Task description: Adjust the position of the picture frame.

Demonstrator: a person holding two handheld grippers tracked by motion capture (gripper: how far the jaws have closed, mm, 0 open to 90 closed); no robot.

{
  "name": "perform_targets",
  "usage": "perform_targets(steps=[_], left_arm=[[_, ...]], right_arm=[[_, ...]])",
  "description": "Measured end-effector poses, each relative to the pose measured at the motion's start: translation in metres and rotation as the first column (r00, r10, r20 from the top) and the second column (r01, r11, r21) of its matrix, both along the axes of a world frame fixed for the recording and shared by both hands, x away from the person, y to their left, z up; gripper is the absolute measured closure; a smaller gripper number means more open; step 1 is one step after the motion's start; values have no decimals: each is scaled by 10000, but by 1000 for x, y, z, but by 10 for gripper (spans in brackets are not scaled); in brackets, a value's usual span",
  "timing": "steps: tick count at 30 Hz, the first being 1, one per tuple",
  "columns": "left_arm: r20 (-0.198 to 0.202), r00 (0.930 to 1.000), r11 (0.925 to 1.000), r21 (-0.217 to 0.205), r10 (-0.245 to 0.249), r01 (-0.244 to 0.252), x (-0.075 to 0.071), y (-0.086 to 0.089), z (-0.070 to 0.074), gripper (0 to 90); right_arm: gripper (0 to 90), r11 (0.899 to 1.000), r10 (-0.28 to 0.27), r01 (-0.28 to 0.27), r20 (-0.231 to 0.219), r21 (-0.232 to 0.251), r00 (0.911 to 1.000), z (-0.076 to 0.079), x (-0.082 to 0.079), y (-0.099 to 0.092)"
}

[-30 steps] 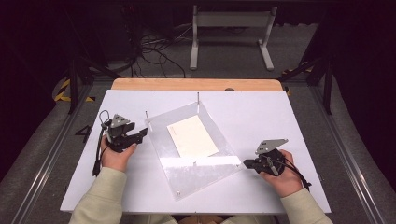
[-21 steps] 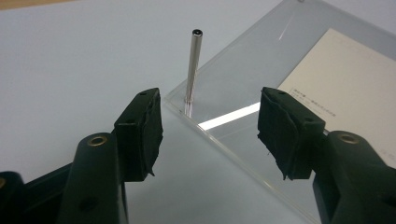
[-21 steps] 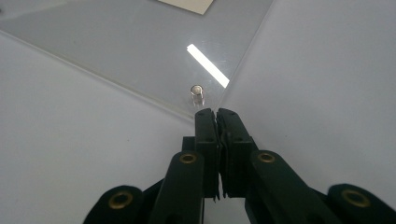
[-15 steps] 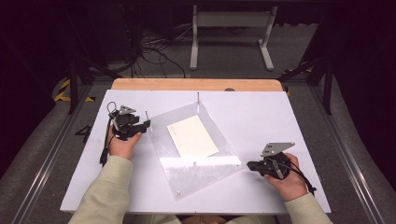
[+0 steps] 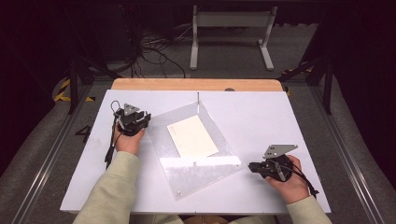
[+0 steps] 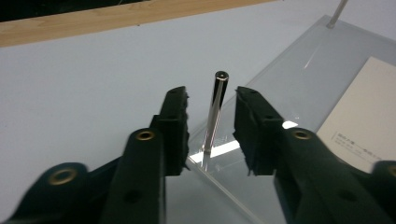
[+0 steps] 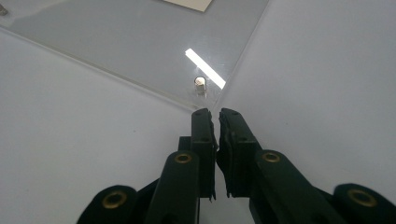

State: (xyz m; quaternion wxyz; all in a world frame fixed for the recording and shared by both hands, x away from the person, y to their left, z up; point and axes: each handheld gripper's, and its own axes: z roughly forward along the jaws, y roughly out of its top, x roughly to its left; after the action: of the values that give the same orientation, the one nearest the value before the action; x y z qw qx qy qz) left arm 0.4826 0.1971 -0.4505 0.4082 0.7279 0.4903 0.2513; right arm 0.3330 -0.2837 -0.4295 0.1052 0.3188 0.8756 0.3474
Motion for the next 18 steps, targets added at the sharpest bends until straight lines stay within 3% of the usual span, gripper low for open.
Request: perform_targets(steps=[2, 3, 6, 8, 10, 12, 17, 18], left_arm=[[-100, 9998, 9997, -200, -171, 169, 0, 0, 0, 824], [-24, 10000, 10000, 3, -91, 91, -1, -2, 1, 843], [38, 10000, 9999, 151, 10, -11, -2, -4, 2, 849], [-125, 9999, 9993, 356, 84, -80, -1, -7, 7, 849], [52, 10000, 9992, 386, -69, 67, 2, -14, 17, 848], [-83, 9996, 9977, 619, -258, 262, 7, -20, 22, 849], [-110, 9989, 9974, 557, -457, 463, 17, -33, 26, 846], [-146, 9969, 9963, 371, -768, 773, 23, -40, 28, 846]], right_arm=[[832, 10000, -3, 3, 36, 1, 10000, 0, -1, -1], [832, 10000, -34, 34, 30, 9, 10000, 1, -1, -1], [828, 10000, -61, 61, 69, 26, 10000, 1, -1, -2], [828, 10000, -52, 52, 47, 29, 10000, 1, -2, -2], [825, 10000, -32, 32, 107, 25, 9999, 2, -3, -2], [823, 10000, -24, 23, 152, 62, 9999, 4, -4, -2], [820, 9998, -107, 103, 257, 180, 9996, 8, -10, -7], [820, 9997, -133, 127, 280, 191, 9995, 8, -11, -8]])
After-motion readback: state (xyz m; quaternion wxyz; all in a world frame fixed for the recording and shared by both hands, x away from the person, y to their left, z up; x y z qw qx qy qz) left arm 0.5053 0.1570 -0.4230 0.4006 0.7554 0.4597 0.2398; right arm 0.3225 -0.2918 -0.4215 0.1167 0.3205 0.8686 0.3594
